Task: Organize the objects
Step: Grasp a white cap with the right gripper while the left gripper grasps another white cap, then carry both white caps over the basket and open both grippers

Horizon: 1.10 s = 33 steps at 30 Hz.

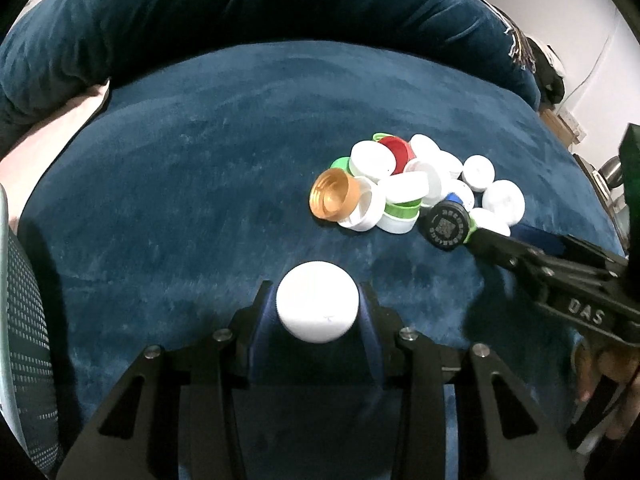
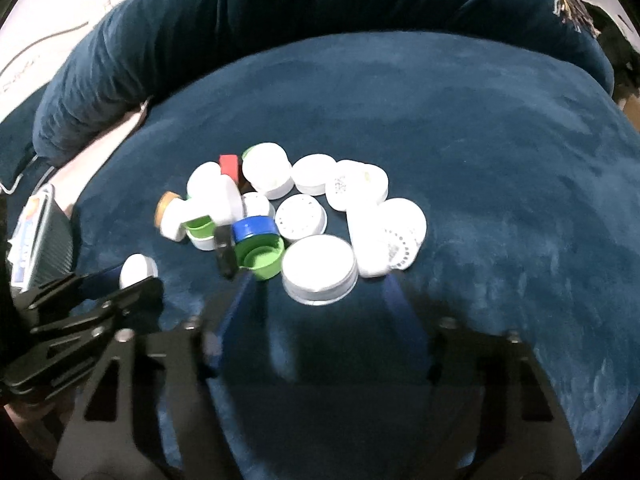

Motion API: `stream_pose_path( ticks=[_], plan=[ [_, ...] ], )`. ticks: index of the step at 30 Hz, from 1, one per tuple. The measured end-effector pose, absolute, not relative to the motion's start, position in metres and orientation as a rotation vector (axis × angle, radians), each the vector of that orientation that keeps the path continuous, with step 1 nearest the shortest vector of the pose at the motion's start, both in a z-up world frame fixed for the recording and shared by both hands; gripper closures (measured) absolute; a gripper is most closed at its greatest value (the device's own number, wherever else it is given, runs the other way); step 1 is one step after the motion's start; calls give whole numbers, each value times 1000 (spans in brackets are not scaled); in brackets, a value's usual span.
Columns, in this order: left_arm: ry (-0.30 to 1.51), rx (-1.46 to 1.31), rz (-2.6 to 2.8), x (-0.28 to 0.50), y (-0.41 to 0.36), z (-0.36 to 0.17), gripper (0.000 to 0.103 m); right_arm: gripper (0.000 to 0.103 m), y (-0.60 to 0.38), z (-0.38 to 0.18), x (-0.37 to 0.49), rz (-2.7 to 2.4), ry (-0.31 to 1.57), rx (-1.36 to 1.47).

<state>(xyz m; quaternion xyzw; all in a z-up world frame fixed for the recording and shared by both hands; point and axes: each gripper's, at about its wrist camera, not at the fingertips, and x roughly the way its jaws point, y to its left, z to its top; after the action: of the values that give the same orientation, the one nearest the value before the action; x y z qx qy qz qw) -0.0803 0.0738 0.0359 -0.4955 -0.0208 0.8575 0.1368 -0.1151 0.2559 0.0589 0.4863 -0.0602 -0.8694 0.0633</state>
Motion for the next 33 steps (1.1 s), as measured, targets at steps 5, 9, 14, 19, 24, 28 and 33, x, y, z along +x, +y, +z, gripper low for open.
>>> stream_pose_path(
  ticks=[5, 9, 14, 19, 24, 28, 33],
  plan=[
    [-70, -1434, 2475, -80, 72, 35, 61, 62, 255, 57, -117, -2580, -161, 1434],
    [-75, -1439, 2475, -78, 72, 35, 61, 62, 255, 64, -103, -2567, -160, 1413],
    [-96, -1447, 2460, -76, 70, 33, 59, 61, 255, 68, -87, -2563, -138, 1439],
    [-71, -1437, 2446, -77, 71, 30, 57, 60, 236, 60, -88, -2592, 66, 1445],
    [-97, -1421, 2463, -72, 64, 40, 61, 62, 239, 70, -84, -2597, 37, 1391],
    [-102, -1414, 2477, -66, 55, 50, 61, 62, 237, 83, -82, -2605, -12, 1349],
    [-99, -1402, 2507, -56, 43, 63, 61, 62, 228, 89, -81, -2602, 1, 1328]
  ],
)
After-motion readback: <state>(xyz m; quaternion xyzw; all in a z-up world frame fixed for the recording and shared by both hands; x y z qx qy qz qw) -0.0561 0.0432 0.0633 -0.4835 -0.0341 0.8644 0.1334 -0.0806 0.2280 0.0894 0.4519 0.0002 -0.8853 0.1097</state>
